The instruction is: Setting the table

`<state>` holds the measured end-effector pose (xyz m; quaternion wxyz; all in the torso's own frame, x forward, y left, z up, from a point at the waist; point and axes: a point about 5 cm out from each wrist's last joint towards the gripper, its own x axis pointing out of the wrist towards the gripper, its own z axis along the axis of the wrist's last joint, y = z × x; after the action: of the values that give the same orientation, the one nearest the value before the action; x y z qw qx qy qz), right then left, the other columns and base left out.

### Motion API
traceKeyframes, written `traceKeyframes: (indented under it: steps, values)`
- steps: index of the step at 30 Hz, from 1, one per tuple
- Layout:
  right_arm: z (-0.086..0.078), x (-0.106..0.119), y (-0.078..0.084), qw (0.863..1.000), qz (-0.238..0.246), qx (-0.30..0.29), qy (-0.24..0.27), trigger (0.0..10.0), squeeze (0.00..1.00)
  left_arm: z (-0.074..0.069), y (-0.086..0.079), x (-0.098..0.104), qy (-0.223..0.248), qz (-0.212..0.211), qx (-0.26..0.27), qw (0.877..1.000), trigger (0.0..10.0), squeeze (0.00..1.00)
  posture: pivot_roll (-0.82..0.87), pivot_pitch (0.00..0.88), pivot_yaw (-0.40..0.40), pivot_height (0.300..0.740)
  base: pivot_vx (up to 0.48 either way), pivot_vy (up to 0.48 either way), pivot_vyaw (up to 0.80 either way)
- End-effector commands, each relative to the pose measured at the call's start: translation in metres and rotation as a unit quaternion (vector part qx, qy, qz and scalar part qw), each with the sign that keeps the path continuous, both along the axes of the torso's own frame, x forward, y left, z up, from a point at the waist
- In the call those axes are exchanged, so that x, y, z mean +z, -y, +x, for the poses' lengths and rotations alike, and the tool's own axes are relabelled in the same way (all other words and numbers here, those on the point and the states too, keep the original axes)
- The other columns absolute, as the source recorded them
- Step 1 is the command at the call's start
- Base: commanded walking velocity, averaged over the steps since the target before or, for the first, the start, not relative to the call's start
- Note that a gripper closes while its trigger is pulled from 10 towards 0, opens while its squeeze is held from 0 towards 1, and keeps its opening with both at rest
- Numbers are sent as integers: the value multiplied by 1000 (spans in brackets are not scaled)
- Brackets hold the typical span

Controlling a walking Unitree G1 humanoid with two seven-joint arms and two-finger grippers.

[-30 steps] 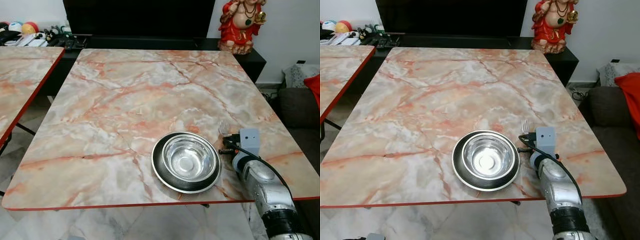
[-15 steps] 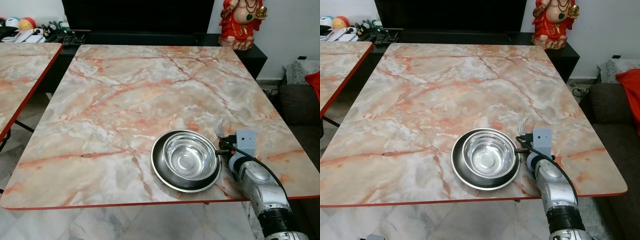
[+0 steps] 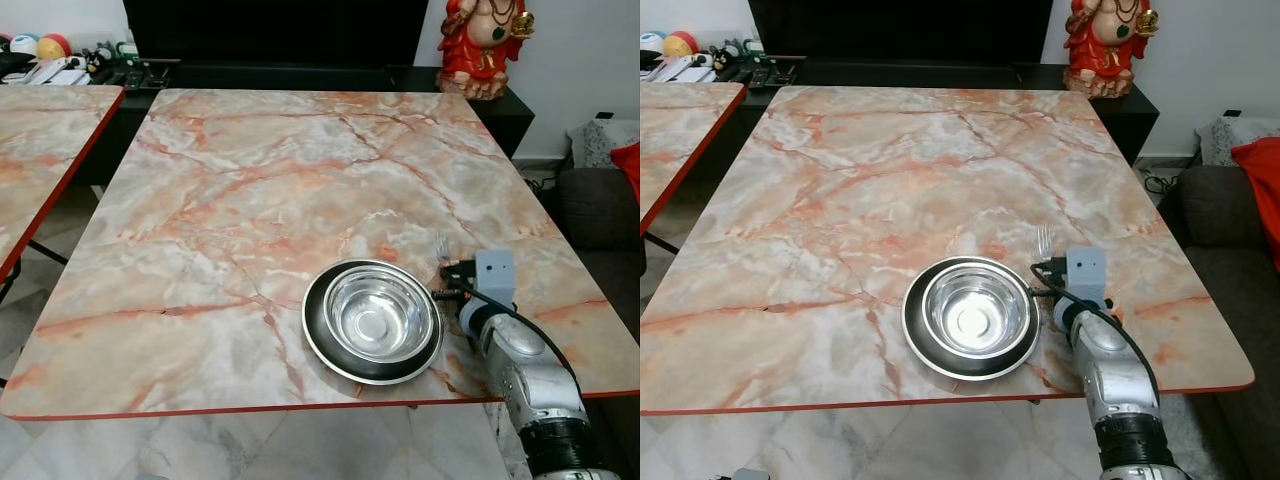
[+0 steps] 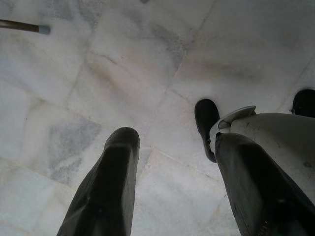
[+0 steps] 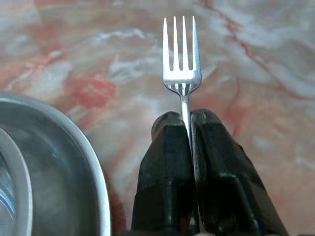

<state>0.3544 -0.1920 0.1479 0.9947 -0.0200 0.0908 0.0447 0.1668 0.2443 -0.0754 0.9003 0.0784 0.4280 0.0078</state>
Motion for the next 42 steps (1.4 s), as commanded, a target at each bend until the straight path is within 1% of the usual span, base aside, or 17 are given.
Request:
traceKeyframes:
  steps: [1, 6, 8, 14, 22, 28, 42]
  values:
    - [-5, -1, 5, 1000, 4, -10, -4, 10000, 0, -9, -1, -4, -19, 1, -1, 1000, 10000, 0, 16, 182, -31, 740, 0, 0, 0]
    - [-9, -4, 5, 1000, 2, -10, -9, 10000, 0, -9, 0, -4, -20, 0, -2, 1000, 10000, 0, 10, 178, -32, 740, 0, 0, 0]
    - [-12, -8, 7, 1000, -4, -13, -20, 10000, 0, -8, 1, -5, -20, 0, -3, 1000, 10000, 0, 10, 178, -32, 740, 0, 0, 0]
    - [-15, -15, 10, 999, -1, -18, -36, 10000, 0, -8, 1, -4, -20, 0, -3, 1000, 10000, 0, 10, 175, -32, 740, 0, 0, 0]
    - [-17, -22, 7, 999, 2, -12, -48, 10000, 0, -7, -1, -4, -19, 2, -3, 1000, 10000, 0, 15, 177, -27, 740, 0, 0, 0]
    - [-19, -31, 10, 998, -14, -12, -62, 10000, 0, -7, -1, -3, -19, 3, -5, 1000, 10000, 0, 17, 179, -25, 740, 0, 0, 0]
    - [-17, -28, 8, 998, -11, -10, -57, 10000, 0, -7, -3, -3, -19, 4, -3, 1000, 10000, 0, 19, 178, -25, 740, 0, 0, 0]
